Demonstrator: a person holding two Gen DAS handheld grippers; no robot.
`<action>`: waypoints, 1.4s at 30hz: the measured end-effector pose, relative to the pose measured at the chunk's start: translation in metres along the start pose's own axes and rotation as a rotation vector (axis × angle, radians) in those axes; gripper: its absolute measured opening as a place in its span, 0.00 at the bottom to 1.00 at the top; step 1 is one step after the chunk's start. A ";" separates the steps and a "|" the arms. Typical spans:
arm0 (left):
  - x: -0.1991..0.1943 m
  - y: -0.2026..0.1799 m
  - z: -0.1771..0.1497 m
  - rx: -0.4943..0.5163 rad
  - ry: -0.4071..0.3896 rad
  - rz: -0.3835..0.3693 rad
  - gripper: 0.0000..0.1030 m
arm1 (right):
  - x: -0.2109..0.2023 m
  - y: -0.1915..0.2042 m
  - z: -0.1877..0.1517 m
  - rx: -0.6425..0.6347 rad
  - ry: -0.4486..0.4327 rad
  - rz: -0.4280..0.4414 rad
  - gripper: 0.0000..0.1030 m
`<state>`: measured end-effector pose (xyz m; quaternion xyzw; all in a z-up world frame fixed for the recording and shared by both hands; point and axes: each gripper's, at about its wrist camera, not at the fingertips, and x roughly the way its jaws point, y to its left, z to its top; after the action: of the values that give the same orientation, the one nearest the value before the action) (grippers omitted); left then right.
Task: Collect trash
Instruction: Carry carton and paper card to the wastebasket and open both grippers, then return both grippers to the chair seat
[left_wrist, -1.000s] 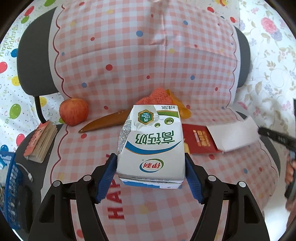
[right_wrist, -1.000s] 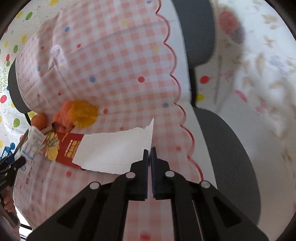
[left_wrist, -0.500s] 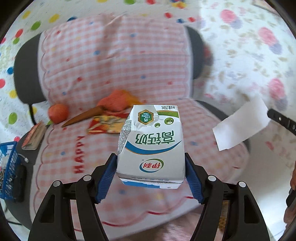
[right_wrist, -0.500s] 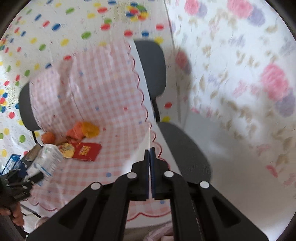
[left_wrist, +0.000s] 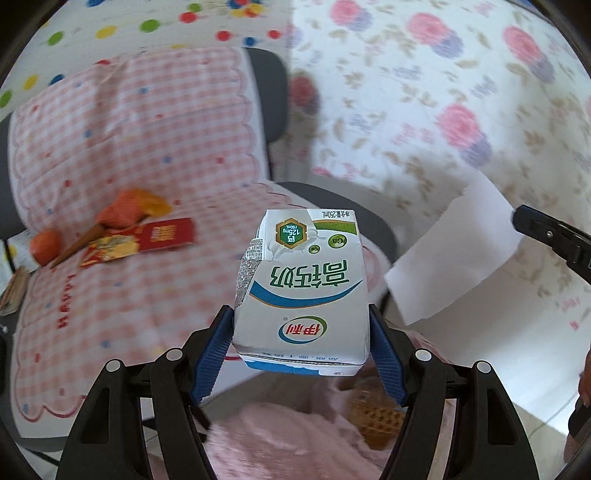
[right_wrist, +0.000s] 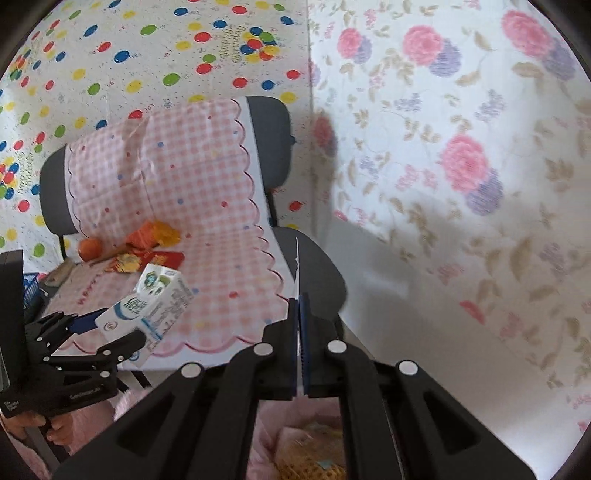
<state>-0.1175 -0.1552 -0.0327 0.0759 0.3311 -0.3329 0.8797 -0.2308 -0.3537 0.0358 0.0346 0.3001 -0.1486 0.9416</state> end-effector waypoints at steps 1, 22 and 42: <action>0.000 -0.007 -0.003 0.013 -0.001 -0.010 0.69 | -0.003 -0.003 -0.005 0.003 0.005 -0.013 0.01; 0.073 -0.090 -0.031 0.139 0.159 -0.139 0.73 | 0.020 -0.050 -0.084 0.099 0.171 -0.082 0.01; 0.025 -0.014 -0.009 0.018 0.077 0.003 0.85 | 0.008 -0.060 -0.050 0.134 0.098 -0.053 0.31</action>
<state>-0.1171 -0.1756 -0.0544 0.0972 0.3614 -0.3312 0.8662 -0.2708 -0.4049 -0.0084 0.0967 0.3362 -0.1911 0.9171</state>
